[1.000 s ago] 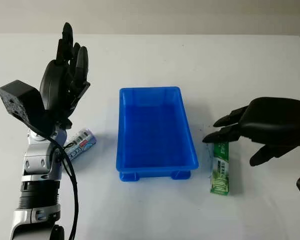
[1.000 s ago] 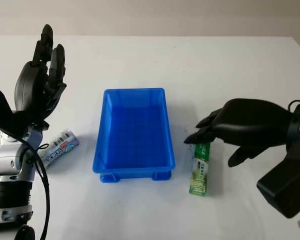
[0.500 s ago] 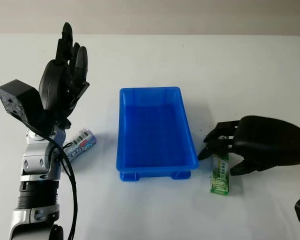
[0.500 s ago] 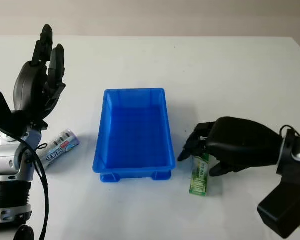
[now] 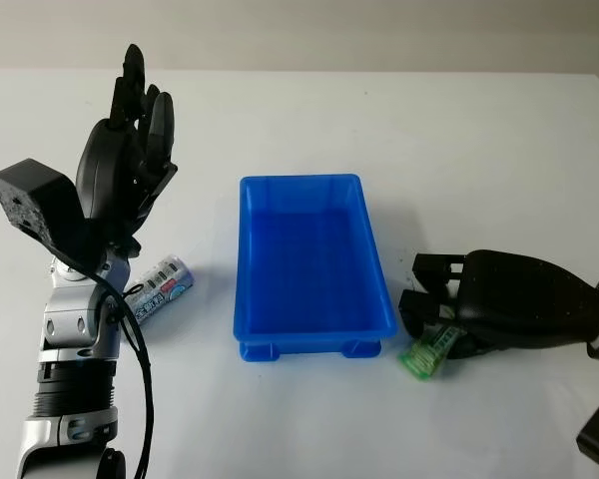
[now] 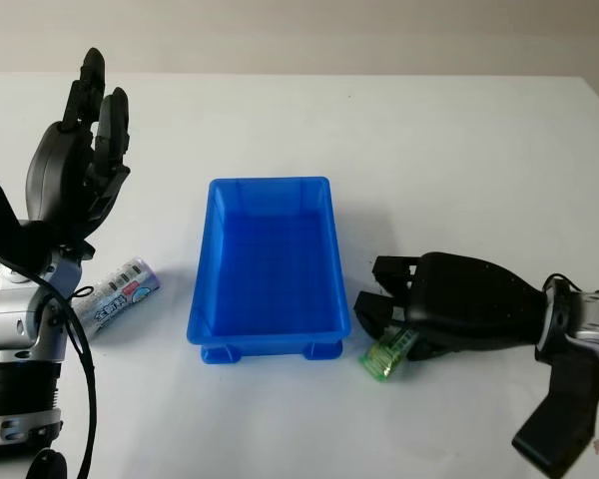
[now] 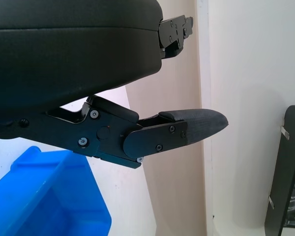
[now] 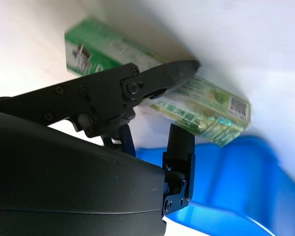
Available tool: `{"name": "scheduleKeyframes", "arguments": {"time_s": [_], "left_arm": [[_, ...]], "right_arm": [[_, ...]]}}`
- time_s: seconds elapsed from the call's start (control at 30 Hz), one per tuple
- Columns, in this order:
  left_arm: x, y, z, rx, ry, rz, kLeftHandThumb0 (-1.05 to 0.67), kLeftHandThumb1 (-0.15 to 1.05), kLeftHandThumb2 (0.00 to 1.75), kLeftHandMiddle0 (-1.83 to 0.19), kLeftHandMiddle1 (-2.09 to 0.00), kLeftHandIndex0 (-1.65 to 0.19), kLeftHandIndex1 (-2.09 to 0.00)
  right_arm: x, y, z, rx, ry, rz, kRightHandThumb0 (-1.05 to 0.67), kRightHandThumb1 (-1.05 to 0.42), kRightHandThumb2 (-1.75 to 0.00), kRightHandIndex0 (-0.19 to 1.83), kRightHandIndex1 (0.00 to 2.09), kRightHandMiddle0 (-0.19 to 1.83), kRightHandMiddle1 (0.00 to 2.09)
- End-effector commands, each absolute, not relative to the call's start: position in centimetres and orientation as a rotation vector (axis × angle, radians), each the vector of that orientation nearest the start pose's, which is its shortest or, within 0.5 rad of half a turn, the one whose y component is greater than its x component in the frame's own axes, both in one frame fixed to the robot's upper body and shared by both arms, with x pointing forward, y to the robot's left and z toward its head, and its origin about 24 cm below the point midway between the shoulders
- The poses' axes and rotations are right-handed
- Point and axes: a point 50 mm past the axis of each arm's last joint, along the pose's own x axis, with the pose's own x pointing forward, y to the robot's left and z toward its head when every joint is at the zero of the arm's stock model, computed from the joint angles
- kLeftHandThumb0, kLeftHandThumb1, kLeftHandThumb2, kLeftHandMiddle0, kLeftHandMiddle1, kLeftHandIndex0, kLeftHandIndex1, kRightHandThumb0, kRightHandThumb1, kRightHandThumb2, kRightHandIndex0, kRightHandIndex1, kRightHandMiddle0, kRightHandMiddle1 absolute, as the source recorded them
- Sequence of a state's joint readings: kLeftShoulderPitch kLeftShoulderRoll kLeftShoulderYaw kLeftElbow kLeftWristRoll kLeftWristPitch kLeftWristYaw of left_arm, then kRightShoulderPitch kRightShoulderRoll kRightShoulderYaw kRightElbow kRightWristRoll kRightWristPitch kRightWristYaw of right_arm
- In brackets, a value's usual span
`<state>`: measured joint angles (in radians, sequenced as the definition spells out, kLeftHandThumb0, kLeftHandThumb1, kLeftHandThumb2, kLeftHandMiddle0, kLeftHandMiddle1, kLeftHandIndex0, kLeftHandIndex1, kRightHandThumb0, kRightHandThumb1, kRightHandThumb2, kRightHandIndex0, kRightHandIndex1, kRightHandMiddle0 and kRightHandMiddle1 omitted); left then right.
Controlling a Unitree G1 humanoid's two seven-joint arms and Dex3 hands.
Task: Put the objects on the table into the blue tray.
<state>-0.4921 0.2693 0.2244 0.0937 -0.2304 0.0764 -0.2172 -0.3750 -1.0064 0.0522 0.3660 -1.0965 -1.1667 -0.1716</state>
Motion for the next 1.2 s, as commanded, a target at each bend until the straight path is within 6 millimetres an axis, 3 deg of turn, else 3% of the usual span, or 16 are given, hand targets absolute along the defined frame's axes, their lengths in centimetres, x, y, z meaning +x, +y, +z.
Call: {"name": "scheduleKeyframes", "arguments": {"time_s": [0.0,0.1,0.27,0.33,0.47,0.57,0.73,0.97,1.17], "left_arm": [[32.8,21.1,17.8,0.011,-0.382,-0.108,-0.72,1.05,0.57,0.19,0.0,0.19,0.0],[32.8,21.0,17.8,0.011,-0.382,-0.108,-0.72,1.05,0.58,0.19,0.0,0.19,0.0],[32.7,21.0,17.9,0.017,-0.38,-0.107,-0.72,1.05,0.59,0.19,0.0,0.19,0.0],[32.8,21.0,17.8,0.02,-0.38,-0.107,-0.72,1.05,0.58,0.19,0.0,0.19,0.0],[32.9,21.0,17.7,0.027,-0.378,-0.104,-0.72,1.05,0.59,0.19,0.0,0.19,0.0],[33.0,20.7,17.6,0.024,-0.372,-0.108,-0.71,1.05,0.61,0.19,0.0,0.19,0.0],[32.9,20.6,17.5,0.03,-0.373,-0.111,-0.69,1.05,0.61,0.19,0.0,0.19,0.0],[32.7,20.6,17.4,0.054,-0.376,-0.096,-0.69,1.05,0.63,0.19,0.0,0.19,0.0],[32.5,20.5,17.4,0.045,-0.386,-0.089,-0.68,1.05,0.63,0.19,0.0,0.19,0.0]], "right_arm": [[26.9,-26.5,14.7,-1.885,-0.712,0.811,-0.47,-1.05,-0.24,0.91,2.09,0.65,2.09],[28.4,-27.2,16.2,-1.924,-0.726,0.664,-0.47,-1.05,-0.16,0.81,2.09,0.5,2.09],[30.8,-28.0,20.4,-1.966,-0.796,0.333,-0.51,-1.05,-0.18,0.7,2.09,0.53,2.09],[31.5,-27.9,22.1,-1.974,-0.852,0.234,-0.53,-1.05,-0.16,0.73,2.09,0.57,2.09],[32.5,-27.3,23.7,-1.955,-0.939,0.114,-0.56,-1.05,-0.14,0.84,2.09,0.7,2.09],[33.3,-25.5,24.6,-1.877,-1.053,0.041,-0.56,-1.04,-0.11,0.95,2.09,0.81,2.09],[33.9,-21.7,25.2,-1.705,-1.187,0.049,-0.52,-1.02,-0.06,1.01,2.09,0.92,2.09],[33.4,-16.4,24.7,-1.571,-1.359,0.187,-0.54,-1.05,-0.17,0.88,2.09,0.77,2.09],[33.1,-14.1,23.7,-1.499,-1.43,0.322,-0.57,-1.05,-0.23,0.91,2.09,0.74,2.09]]}}
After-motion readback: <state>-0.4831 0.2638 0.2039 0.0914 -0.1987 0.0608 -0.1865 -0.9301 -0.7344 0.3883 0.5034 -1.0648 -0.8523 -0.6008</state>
